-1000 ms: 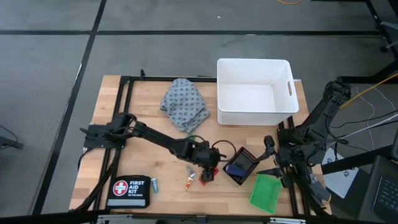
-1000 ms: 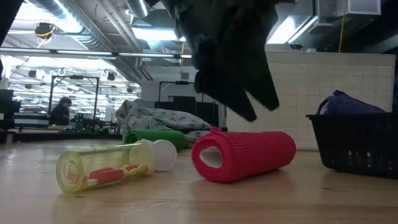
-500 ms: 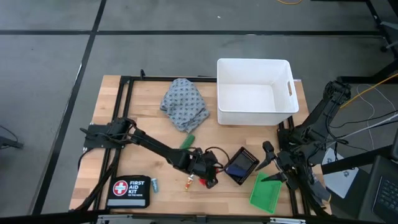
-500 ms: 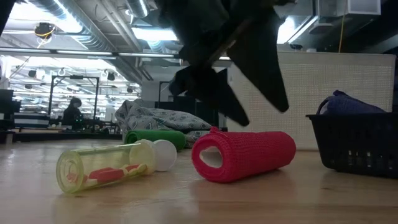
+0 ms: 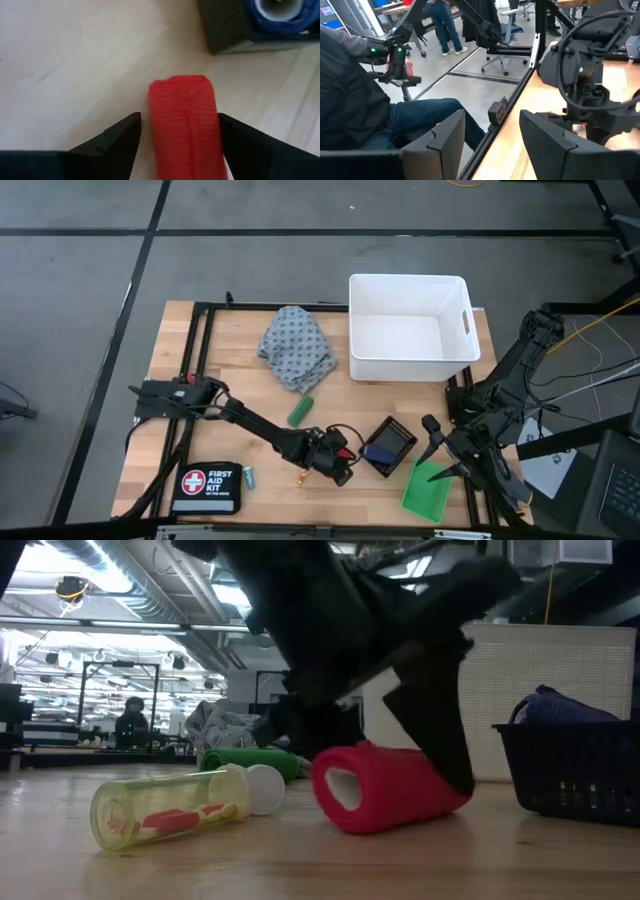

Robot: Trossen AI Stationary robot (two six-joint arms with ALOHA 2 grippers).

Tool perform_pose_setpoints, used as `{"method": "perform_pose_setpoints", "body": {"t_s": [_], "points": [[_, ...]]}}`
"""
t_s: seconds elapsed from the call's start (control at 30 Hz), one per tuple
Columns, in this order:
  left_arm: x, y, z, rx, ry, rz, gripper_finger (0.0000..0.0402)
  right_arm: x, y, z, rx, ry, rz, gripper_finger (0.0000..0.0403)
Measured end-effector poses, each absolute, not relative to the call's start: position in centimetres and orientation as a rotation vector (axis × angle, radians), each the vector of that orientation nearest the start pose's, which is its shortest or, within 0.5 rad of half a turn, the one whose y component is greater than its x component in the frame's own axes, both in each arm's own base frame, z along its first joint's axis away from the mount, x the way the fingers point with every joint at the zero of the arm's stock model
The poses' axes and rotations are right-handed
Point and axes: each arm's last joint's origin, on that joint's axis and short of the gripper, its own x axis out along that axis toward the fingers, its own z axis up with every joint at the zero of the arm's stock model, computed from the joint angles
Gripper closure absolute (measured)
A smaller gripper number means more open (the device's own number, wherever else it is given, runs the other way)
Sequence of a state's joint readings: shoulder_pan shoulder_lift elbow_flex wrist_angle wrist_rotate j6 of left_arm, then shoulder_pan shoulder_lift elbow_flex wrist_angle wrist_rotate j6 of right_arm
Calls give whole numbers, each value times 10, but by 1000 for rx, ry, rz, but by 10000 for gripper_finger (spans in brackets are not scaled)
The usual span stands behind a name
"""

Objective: Pick & Place Medicine items
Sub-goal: Put the red bandage into the black bin

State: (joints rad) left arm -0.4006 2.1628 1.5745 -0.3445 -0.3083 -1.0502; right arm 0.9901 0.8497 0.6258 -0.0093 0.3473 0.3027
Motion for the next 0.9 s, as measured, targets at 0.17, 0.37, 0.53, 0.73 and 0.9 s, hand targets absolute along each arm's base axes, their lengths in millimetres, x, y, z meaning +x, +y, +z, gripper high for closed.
{"method": "perform_pose_setpoints", "body": {"t_s": [0.17, 0.37, 0.53, 0.73, 0.9], "points": [[432, -174, 152, -692, 810, 361, 147, 113, 154, 284, 127, 273, 607, 213], [434, -171, 163, -585, 815, 296, 194, 114, 154, 291, 87, 188, 595, 213], [445, -162, 187, -524, 796, 212, 271, 116, 152, 293, 76, 152, 515, 213], [456, -147, 212, -444, 788, 138, 318, 116, 152, 293, 77, 146, 489, 213], [459, -135, 245, -372, 790, 130, 312, 116, 152, 293, 104, 153, 493, 213]]}}
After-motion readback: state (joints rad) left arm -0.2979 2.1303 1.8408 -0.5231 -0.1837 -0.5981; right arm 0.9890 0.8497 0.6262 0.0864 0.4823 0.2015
